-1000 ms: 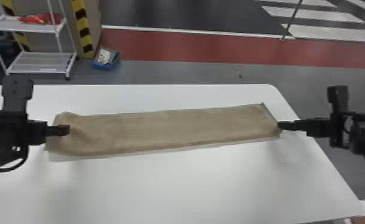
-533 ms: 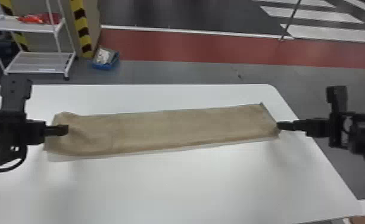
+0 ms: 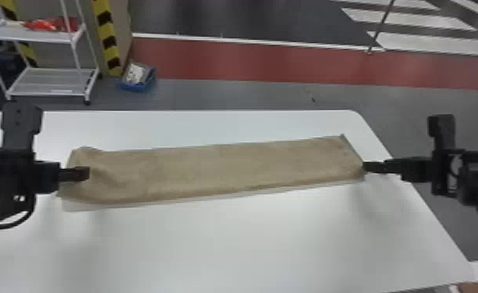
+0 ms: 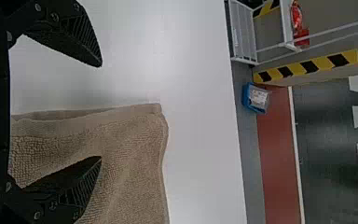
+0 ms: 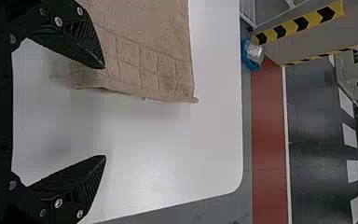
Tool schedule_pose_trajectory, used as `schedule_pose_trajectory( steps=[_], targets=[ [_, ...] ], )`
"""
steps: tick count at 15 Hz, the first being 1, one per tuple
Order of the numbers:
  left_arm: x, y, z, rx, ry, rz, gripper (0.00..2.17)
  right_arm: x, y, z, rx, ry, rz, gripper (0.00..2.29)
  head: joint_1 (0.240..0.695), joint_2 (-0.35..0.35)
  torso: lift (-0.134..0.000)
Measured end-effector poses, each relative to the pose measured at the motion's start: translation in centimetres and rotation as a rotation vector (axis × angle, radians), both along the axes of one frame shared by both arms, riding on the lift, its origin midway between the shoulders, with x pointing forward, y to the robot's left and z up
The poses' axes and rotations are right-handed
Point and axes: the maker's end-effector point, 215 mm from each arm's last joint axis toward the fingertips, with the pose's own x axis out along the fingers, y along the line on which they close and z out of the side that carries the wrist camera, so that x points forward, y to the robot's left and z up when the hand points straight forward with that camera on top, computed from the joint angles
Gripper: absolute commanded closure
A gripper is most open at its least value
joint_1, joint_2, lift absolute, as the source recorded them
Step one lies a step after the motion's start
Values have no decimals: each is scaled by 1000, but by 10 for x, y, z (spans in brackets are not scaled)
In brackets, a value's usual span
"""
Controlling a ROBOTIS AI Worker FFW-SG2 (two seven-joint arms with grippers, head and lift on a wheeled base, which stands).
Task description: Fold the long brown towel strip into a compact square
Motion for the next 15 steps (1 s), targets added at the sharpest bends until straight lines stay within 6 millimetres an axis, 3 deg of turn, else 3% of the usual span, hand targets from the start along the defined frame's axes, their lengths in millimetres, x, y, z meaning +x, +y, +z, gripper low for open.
schedule_pose_trajectory(
  steps=[6,9,11,12,14,15],
  targets=[
    [-1,0,-2,2,4,-4,221,-10,-4,-8,5,11,-6,292,695,-153,-125],
    [-3,4,-6,22,14,-3,532,-12,-1,-12,5,15,3,410,695,-148,-125],
    [-14,7,-11,35,43,-3,778,-12,2,-11,9,12,13,728,695,-143,-125],
    [-20,9,-12,38,61,-1,1048,-13,3,-11,11,13,16,890,695,-141,-125],
    [-31,12,-11,42,86,1,1447,-13,7,-13,12,19,24,1450,695,-138,-125],
    [-34,14,-11,41,92,5,1447,-14,9,-14,15,22,29,1595,695,-135,-125]
  ],
)
